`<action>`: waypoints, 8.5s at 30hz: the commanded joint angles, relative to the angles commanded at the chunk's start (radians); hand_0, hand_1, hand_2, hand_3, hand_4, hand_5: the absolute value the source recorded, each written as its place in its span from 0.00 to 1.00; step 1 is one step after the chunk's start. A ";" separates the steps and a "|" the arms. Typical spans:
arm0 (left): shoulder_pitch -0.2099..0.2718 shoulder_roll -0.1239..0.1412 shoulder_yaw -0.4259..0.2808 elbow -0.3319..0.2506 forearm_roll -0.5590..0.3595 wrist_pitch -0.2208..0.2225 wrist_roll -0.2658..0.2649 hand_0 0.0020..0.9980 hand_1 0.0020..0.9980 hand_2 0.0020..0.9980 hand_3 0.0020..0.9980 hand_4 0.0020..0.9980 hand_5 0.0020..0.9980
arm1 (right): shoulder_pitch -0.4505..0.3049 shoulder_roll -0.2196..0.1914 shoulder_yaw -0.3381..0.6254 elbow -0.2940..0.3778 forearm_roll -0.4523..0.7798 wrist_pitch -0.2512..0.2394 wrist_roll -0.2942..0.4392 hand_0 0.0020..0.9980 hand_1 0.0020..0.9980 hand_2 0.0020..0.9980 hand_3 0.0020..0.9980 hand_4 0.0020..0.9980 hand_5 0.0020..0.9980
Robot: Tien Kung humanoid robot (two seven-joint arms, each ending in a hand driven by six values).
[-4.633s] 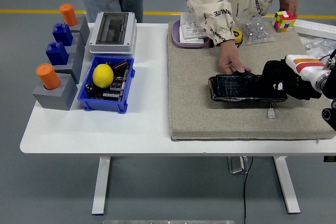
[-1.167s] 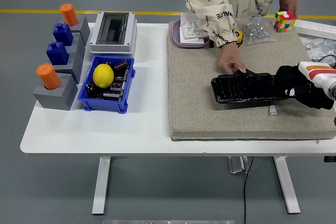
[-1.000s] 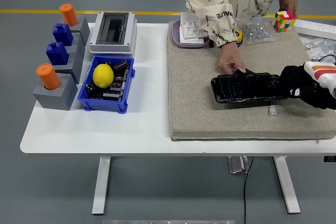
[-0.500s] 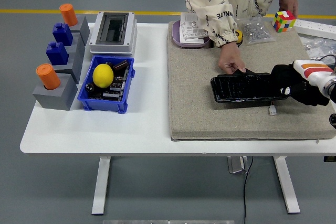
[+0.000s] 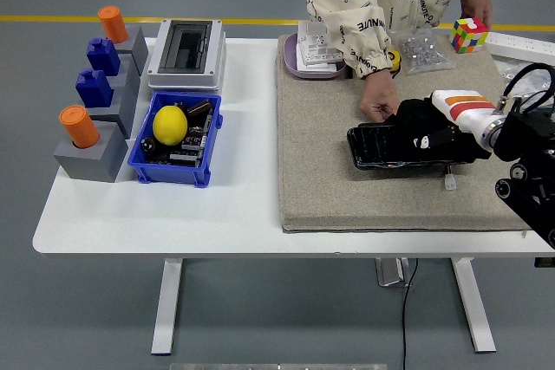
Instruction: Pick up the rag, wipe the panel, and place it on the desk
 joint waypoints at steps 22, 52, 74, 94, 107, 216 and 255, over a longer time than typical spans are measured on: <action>0.002 0.006 0.007 0.000 0.004 -0.001 0.000 0.65 0.70 0.75 0.57 0.60 0.48 | 0.057 0.125 -0.174 0.043 0.033 0.000 -0.012 0.30 0.45 0.50 0.50 0.80 0.25; 0.002 0.000 -0.004 0.000 0.003 0.000 0.000 0.65 0.70 0.75 0.57 0.60 0.48 | -0.013 -0.044 -0.070 0.019 0.028 0.006 -0.013 0.30 0.45 0.50 0.50 0.80 0.25; 0.002 -0.004 -0.002 0.000 0.001 0.000 -0.002 0.65 0.70 0.75 0.57 0.60 0.48 | -0.105 -0.166 0.060 0.000 0.009 0.010 -0.012 0.30 0.45 0.50 0.50 0.80 0.25; 0.001 -0.003 -0.001 0.000 0.000 0.000 -0.002 0.65 0.70 0.75 0.57 0.60 0.48 | -0.096 -0.164 0.052 -0.002 0.010 0.011 -0.013 0.30 0.45 0.50 0.50 0.80 0.25; 0.005 0.000 0.005 0.000 -0.001 0.000 -0.001 0.65 0.70 0.75 0.57 0.60 0.48 | -0.047 -0.105 0.001 0.019 0.014 0.010 -0.016 0.31 0.45 0.50 0.50 0.80 0.25; 0.004 -0.007 0.001 0.000 0.008 -0.002 0.002 0.65 0.70 0.75 0.57 0.60 0.48 | -0.137 -0.176 0.187 -0.072 -0.022 0.011 -0.027 0.31 0.45 0.50 0.50 0.81 0.25; 0.005 -0.008 0.002 0.000 0.007 -0.002 0.001 0.65 0.70 0.75 0.57 0.60 0.48 | -0.137 -0.181 0.213 -0.050 -0.028 0.058 -0.024 0.60 0.63 0.73 0.63 1.00 0.41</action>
